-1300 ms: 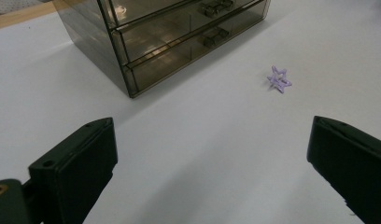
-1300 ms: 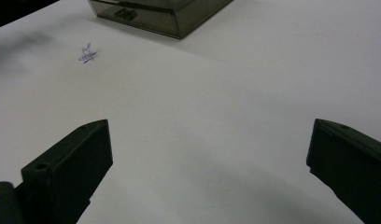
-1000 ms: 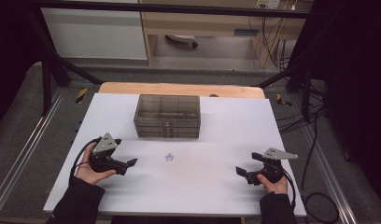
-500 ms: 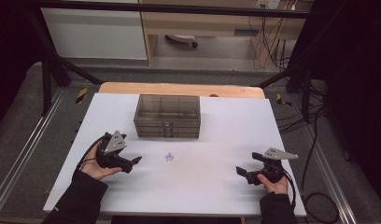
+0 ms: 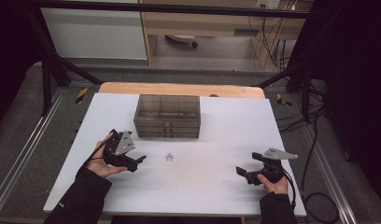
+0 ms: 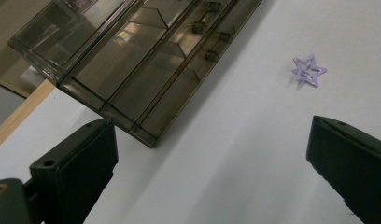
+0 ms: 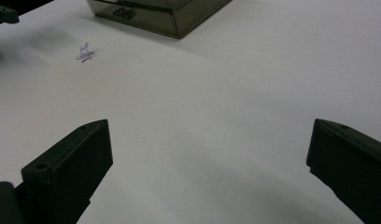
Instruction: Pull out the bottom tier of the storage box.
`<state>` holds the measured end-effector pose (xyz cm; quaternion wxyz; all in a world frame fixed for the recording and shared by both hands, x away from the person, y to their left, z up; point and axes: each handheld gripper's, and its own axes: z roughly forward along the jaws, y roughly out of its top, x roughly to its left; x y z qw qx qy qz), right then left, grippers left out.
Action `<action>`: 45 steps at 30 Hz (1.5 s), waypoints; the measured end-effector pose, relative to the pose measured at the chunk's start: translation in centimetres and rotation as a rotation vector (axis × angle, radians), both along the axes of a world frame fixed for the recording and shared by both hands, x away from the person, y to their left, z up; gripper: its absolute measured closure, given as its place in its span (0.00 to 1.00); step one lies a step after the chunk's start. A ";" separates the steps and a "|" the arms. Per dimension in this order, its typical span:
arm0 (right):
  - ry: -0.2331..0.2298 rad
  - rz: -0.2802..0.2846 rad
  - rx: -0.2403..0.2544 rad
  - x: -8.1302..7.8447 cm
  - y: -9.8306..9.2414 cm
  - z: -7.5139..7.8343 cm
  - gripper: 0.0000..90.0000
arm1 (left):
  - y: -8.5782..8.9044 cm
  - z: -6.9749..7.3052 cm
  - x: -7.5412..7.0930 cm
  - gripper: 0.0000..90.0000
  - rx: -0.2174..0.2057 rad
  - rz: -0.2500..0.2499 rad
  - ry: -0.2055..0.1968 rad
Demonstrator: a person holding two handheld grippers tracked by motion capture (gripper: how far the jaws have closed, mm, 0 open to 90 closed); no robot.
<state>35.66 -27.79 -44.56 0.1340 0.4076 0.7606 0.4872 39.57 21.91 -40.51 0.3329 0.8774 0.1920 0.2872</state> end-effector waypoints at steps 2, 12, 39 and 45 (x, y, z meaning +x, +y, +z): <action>0.000 -0.001 0.000 0.0 0.0 0.0 0.01 | -0.2 -0.1 0.0 0.02 0.019 -0.005 -0.010; 0.003 0.002 -0.003 0.0 0.0 0.0 0.01 | -1.6 -0.5 0.2 0.02 0.095 -0.030 -0.058; 0.004 -0.001 -0.007 0.0 0.1 0.0 0.01 | -4.8 -3.0 0.7 0.12 0.340 -0.094 -0.314; 0.003 0.000 -0.007 0.0 0.1 0.0 0.01 | -5.3 -3.6 0.9 0.17 0.376 -0.111 -0.346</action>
